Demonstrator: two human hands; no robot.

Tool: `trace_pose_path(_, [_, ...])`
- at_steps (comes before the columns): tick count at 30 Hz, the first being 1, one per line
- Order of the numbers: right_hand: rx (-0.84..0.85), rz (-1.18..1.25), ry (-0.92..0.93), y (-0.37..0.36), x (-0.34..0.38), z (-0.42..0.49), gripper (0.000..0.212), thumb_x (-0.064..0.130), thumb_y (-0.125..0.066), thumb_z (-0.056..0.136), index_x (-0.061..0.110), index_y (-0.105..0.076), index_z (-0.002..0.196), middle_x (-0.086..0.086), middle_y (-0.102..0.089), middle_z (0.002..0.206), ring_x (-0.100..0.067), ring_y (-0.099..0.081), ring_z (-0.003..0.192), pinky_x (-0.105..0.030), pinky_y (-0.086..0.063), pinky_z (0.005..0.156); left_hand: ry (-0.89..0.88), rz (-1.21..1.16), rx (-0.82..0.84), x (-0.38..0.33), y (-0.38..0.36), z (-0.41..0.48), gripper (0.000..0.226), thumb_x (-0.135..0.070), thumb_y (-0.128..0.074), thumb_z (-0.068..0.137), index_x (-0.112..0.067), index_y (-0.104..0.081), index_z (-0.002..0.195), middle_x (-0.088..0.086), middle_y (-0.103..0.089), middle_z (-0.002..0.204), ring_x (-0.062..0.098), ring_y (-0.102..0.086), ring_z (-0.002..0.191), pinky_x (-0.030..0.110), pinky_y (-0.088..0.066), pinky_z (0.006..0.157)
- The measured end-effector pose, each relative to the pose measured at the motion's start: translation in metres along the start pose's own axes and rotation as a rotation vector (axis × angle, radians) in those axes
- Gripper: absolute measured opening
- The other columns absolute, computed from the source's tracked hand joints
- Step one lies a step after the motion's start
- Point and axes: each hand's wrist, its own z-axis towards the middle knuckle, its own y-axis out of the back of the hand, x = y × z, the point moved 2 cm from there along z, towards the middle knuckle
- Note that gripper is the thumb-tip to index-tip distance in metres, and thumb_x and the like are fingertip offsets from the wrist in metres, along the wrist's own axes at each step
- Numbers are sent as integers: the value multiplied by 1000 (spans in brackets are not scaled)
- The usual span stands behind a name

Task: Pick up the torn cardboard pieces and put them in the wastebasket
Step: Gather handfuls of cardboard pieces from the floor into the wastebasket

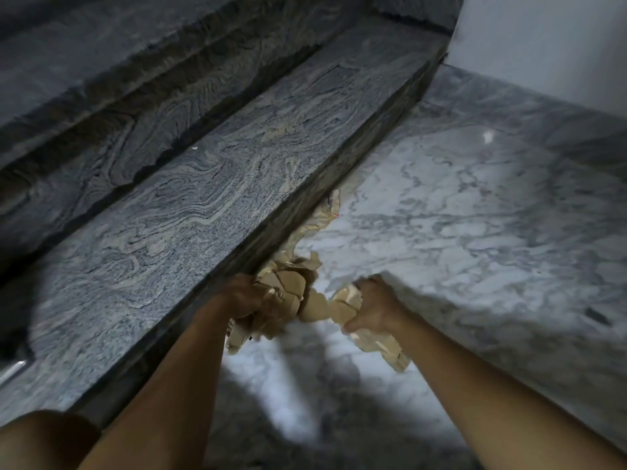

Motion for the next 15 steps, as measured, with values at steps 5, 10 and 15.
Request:
trace_pose_path(5, [-84,-172,111,-24,5,-2,77,38,-89,57,24,-47,120,1,-56,120,-28,-56,111,-38,-52,83,42,-26,29,11,-18,-2,53,-43,-90,60,-12,-75,101,3,-70,89,16,-64,76,19,-46,55])
trace_pose_path(10, [-124,151,-18,12,-10,1,92,41,-94,52,25,-40,125,-1,-63,114,-27,-62,106,-37,-54,82,-31,-101,147,-7,-31,1,57,-34,-95,51,-32,-69,102,-14,-71,85,9,-68,84,14,-51,69])
trace_pose_path(15, [-112,162,-115,72,-35,-22,68,46,-95,50,17,-64,103,1,-67,106,-16,-62,93,-27,-49,75,-129,-28,279,-54,-59,13,90,-42,-91,44,-18,-59,125,9,-59,125,29,-56,119,40,-43,106])
